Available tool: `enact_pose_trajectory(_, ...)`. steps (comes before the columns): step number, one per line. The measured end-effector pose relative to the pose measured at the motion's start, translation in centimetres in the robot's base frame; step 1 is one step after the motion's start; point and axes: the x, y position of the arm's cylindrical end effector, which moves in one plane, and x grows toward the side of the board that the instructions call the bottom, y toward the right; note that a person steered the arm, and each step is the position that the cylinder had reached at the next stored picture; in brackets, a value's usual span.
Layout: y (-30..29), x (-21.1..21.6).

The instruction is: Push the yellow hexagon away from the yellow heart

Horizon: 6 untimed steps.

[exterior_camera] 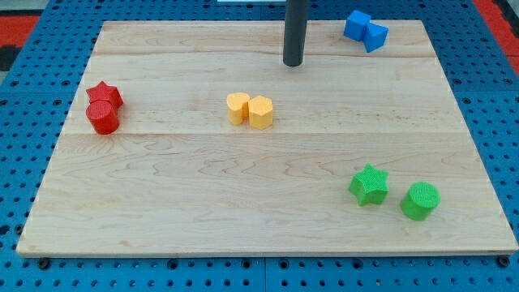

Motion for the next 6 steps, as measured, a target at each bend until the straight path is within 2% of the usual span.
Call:
enact_pose_trajectory(1, 0.0, -1.3)
enact_pose_trajectory(4, -1.3, -0.9)
enact_pose_trajectory(6, -12.4, 0.8)
